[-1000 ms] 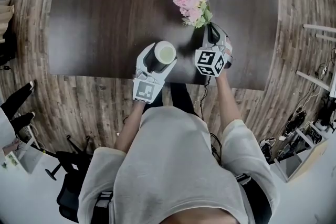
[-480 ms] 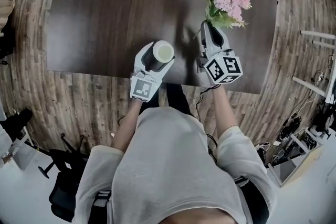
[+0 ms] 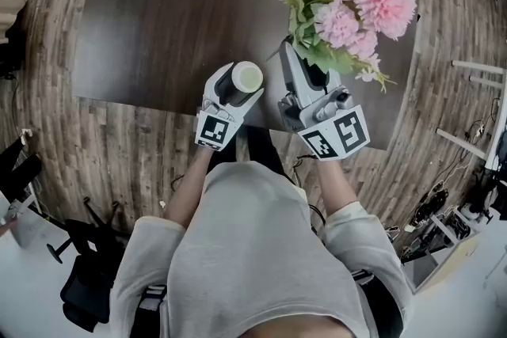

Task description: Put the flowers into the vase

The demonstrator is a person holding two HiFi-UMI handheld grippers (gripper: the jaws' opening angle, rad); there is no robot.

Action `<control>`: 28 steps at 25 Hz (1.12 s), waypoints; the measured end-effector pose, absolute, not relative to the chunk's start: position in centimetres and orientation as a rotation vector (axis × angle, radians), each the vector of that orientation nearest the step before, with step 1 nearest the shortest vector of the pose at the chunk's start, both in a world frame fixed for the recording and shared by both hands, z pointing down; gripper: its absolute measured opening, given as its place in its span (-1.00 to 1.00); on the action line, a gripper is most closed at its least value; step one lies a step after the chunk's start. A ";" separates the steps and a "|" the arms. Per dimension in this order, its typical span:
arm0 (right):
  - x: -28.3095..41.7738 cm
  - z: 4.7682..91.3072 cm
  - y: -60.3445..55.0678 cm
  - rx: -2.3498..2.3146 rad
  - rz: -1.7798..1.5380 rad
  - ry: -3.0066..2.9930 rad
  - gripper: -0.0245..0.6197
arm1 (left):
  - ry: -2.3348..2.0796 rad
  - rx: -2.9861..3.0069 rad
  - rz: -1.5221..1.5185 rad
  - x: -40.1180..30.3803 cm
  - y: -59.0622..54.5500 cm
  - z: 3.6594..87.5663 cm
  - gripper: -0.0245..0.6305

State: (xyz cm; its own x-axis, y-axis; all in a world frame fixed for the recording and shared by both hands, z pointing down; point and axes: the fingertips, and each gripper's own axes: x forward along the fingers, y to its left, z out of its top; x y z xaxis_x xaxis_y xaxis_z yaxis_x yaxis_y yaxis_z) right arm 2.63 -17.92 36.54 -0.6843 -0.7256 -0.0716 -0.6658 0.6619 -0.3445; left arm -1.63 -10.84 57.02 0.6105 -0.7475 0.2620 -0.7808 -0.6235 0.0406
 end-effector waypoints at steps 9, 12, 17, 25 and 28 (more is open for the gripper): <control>-0.7 35.6 -14.1 -1.010 -0.379 2.760 -0.85 | -1.295 2.684 0.328 -1.8 -10.0 56.1 0.15; -0.7 36.9 -13.6 -1.022 -0.383 2.784 -0.85 | -1.299 2.688 0.322 -1.6 -10.2 55.9 0.15; -1.1 39.9 -12.3 -1.043 -0.374 2.831 -0.85 | -1.301 2.685 0.321 -1.6 -10.4 56.1 0.15; -1.5 43.2 -10.0 -1.098 -0.310 2.916 -0.83 | -1.299 2.684 0.328 -2.0 -10.1 56.1 0.15; -1.3 43.8 -9.5 -1.123 -0.288 2.935 -0.82 | -1.299 2.684 0.326 -2.0 -10.2 56.1 0.15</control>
State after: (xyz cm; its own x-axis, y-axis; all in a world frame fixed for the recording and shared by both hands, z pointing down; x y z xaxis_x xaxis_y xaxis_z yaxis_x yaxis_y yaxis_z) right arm -1.30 -9.54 43.82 -0.7468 -0.6604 0.0781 -0.6630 0.7303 -0.1646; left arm -2.04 -10.17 56.12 0.6031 -0.7559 0.2546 -0.7866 -0.6166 0.0329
